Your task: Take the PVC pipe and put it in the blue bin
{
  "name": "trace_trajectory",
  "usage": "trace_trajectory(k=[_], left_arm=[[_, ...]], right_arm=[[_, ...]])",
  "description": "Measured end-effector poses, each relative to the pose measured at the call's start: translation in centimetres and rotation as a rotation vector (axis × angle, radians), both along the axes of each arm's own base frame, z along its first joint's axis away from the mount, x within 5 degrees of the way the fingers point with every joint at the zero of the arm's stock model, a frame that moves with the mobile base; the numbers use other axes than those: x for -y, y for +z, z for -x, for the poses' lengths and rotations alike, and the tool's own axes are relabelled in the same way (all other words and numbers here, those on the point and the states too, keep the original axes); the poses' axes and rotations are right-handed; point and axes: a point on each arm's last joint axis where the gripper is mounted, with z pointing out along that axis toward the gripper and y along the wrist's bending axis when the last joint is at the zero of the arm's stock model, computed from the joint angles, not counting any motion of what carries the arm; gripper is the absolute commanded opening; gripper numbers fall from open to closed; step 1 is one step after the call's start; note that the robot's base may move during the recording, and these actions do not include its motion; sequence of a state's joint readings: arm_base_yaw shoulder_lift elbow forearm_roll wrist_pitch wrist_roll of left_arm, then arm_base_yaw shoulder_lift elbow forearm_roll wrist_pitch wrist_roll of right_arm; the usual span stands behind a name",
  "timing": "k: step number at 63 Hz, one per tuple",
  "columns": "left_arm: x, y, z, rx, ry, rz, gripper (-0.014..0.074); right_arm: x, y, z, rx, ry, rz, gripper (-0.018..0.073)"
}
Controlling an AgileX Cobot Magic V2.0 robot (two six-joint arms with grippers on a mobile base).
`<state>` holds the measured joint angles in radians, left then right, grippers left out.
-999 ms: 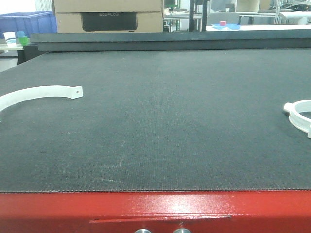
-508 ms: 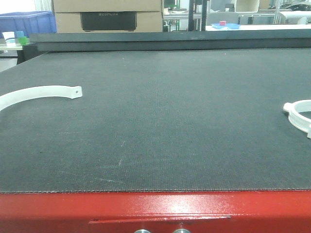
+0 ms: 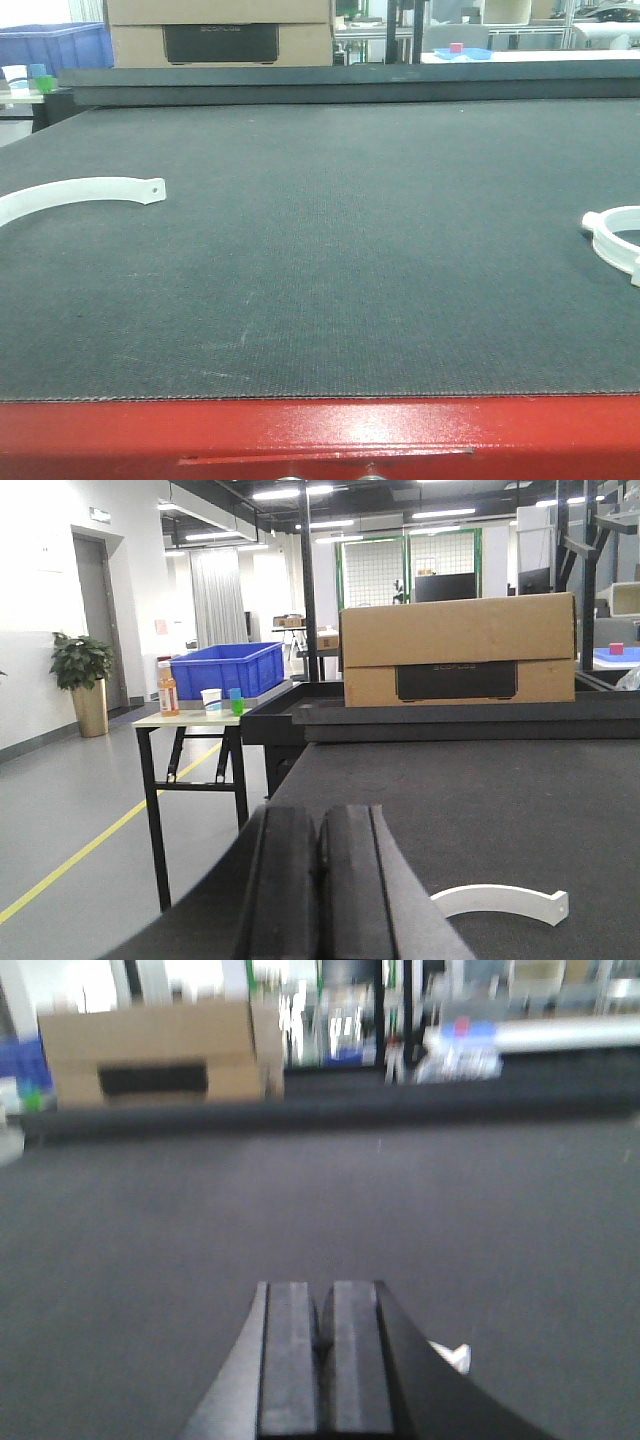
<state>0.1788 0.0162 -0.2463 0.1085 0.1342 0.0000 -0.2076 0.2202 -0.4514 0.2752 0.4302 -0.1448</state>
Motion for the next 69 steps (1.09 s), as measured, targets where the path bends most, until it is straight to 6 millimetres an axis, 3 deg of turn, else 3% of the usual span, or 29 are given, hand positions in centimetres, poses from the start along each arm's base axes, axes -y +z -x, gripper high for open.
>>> trace_trajectory(k=[15, 28, 39, 49, 69], left_arm=[[-0.4, 3.1, -1.5, -0.114, 0.02, -0.007, -0.0111], [-1.1, 5.6, -4.7, -0.246, 0.028, 0.006, -0.0111], [-1.9, 6.0, -8.1, -0.449, 0.044, 0.037, -0.0111], [-2.3, 6.8, -10.3, -0.508, 0.047, 0.048, -0.0111], [-2.3, 8.9, -10.8, -0.376, 0.034, 0.02, -0.0111]], right_arm=[[0.3, 3.5, -3.0, -0.188, 0.043, -0.029, -0.0168], [0.7, 3.7, -6.6, -0.418, 0.081, -0.069, -0.0168], [1.0, 3.2, -8.3, -0.546, 0.103, -0.093, -0.0168], [1.2, 3.7, -8.9, -0.478, 0.086, -0.092, -0.0168], [1.3, 4.3, -9.3, -0.422, 0.075, -0.093, -0.0168]])
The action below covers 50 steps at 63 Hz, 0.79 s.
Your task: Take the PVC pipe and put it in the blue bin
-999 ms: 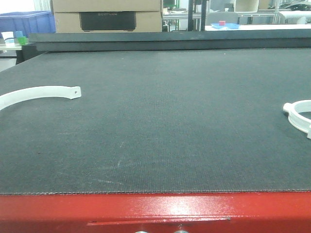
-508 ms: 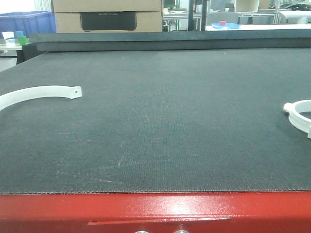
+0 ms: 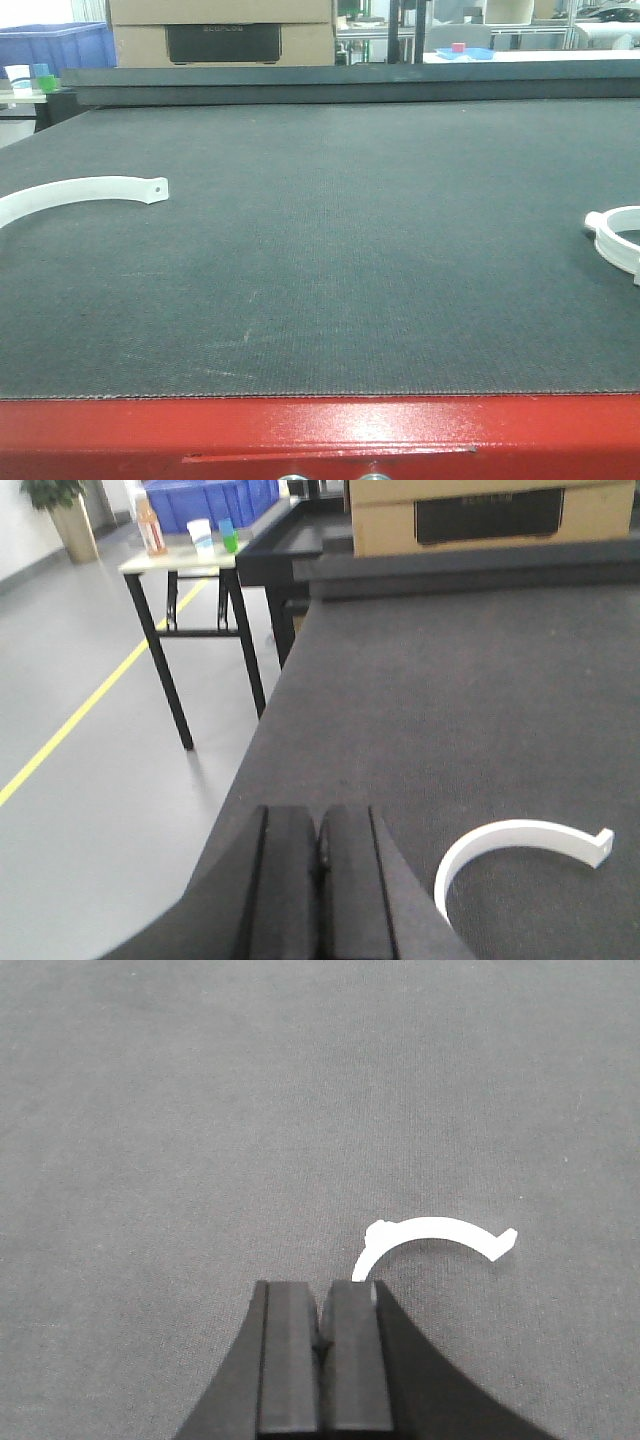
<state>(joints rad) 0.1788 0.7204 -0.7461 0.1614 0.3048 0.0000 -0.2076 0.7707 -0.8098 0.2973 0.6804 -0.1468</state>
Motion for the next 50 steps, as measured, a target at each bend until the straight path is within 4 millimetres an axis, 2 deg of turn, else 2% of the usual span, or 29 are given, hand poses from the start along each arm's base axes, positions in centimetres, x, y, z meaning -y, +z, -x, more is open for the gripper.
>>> trace_trajectory(k=[12, 22, 28, 36, 43, 46, 50], left_arm=[[0.0, 0.3, -0.2, 0.032, -0.006, -0.006, -0.0111], [-0.1, -0.2, -1.2, 0.011, -0.009, -0.003, -0.0106], [-0.3, -0.8, -2.1, -0.025, -0.009, 0.01, -0.0039], [-0.5, -1.9, -3.5, -0.085, -0.009, 0.029, 0.0107], [-0.7, -2.8, -4.6, -0.124, -0.009, 0.052, 0.023], [-0.7, -3.0, -5.1, -0.126, -0.011, 0.059, 0.0255], [-0.8, -3.2, -5.6, -0.119, -0.014, 0.066, 0.0265]], right_arm=[[0.2, -0.4, -0.9, -0.021, -0.005, -0.005, -0.0168], [0.7, -1.8, -2.9, -0.093, -0.01, -0.022, -0.0168], [0.9, -3.0, -4.2, -0.157, -0.009, -0.035, -0.0156], [1.3, -4.7, -5.8, -0.242, -0.007, -0.051, -0.0039], [1.6, -6.1, -7.2, -0.294, -0.013, -0.061, 0.0135], [1.7, -6.6, -7.7, -0.308, -0.017, -0.064, 0.02], [1.9, -7.2, -8.3, -0.32, -0.022, -0.066, 0.0239]])
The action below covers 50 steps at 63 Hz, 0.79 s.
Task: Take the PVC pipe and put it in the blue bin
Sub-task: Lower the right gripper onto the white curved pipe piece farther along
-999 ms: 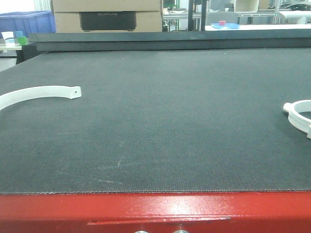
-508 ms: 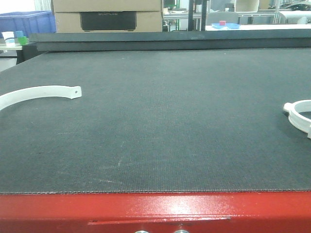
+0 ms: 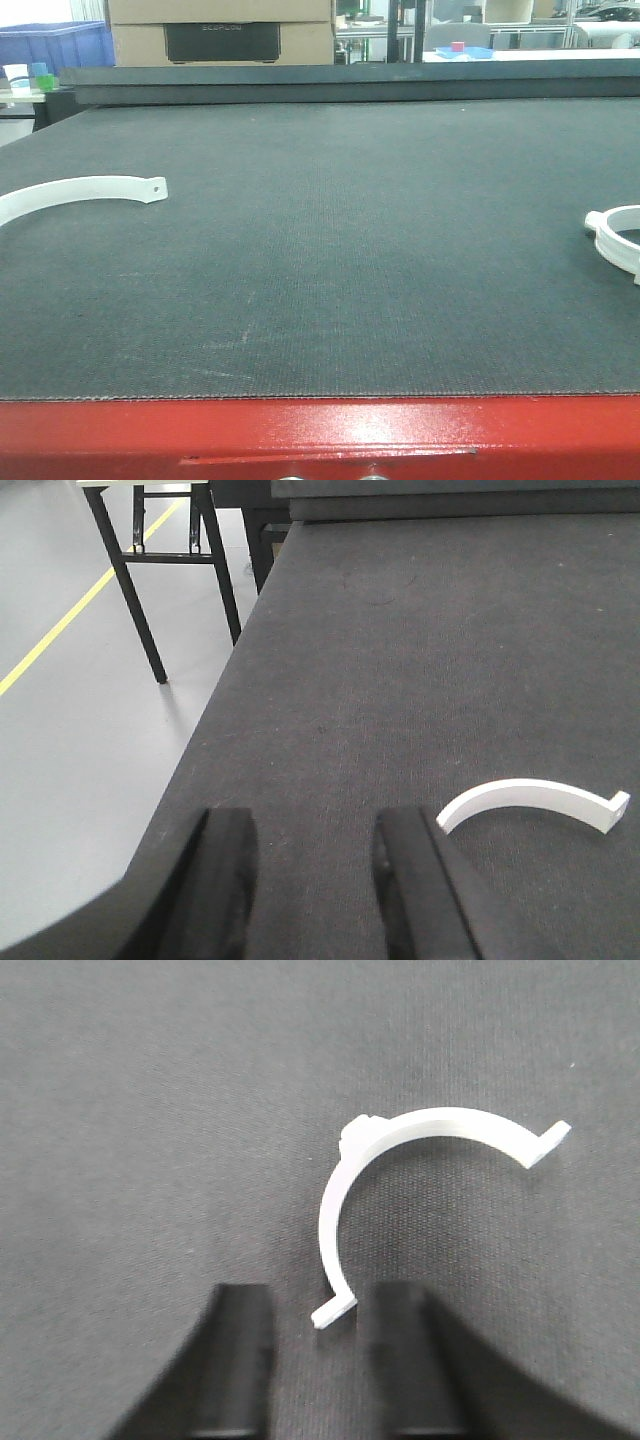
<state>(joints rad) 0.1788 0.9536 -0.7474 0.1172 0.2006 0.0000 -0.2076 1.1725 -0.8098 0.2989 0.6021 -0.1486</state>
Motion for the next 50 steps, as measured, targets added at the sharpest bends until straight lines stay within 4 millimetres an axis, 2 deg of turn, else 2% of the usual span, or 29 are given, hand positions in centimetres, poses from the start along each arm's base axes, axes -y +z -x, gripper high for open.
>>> trace_trajectory(k=[10, 26, 39, 50], left_arm=[[-0.1, -0.6, -1.3, 0.014, -0.003, 0.024, 0.0267], [-0.4, -2.2, -3.1, -0.029, 0.0, 0.055, 0.0267], [-0.6, -3.2, -4.0, -0.063, 0.002, 0.068, 0.0267], [-0.6, -3.5, -4.2, -0.066, 0.002, 0.07, 0.0267]], right_arm=[[0.4, -1.7, -1.6, -0.06, -0.005, -0.011, 0.0244], [0.9, -3.3, -4.4, -0.115, -0.003, -0.016, 0.0244], [0.4, -4.4, -6.8, -0.16, 0.053, 0.021, 0.0244], [-0.1, -6.0, -7.5, -0.231, 0.091, 0.027, 0.0244]])
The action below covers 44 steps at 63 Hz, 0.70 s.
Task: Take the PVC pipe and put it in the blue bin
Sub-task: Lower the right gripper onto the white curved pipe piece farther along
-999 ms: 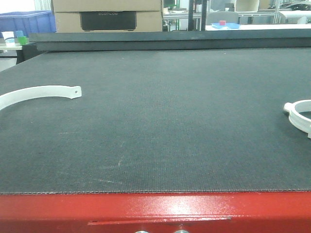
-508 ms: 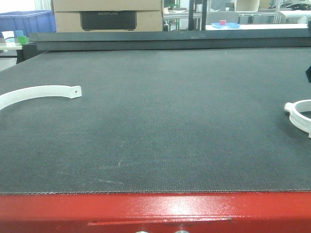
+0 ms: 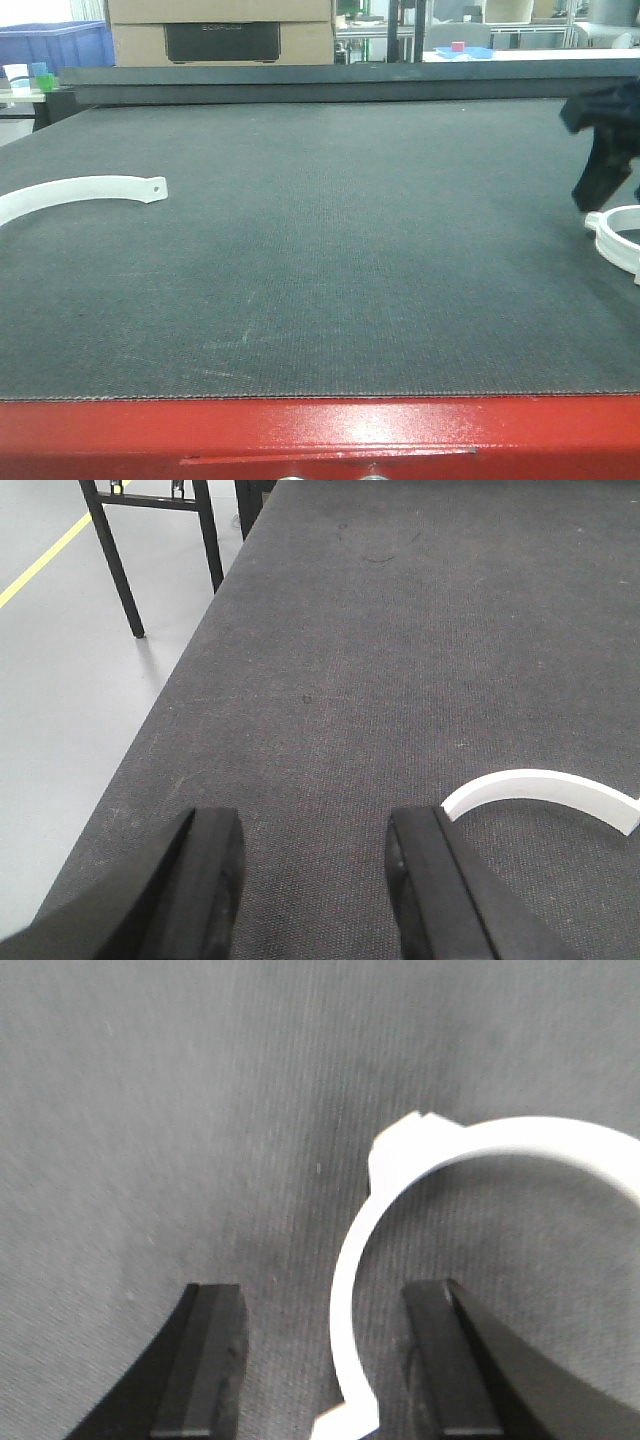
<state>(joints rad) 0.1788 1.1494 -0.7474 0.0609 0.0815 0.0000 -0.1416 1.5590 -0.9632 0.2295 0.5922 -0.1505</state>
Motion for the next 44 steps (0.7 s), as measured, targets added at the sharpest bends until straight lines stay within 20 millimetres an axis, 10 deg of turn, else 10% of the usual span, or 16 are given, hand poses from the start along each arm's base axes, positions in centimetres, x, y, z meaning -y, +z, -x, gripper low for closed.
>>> trace_trajectory(k=[44], left_arm=[[0.0, 0.1, -0.1, 0.016, -0.001, -0.002, 0.0267]], right_arm=[[0.4, -2.5, -1.0, -0.061, 0.035, 0.053, 0.0244]])
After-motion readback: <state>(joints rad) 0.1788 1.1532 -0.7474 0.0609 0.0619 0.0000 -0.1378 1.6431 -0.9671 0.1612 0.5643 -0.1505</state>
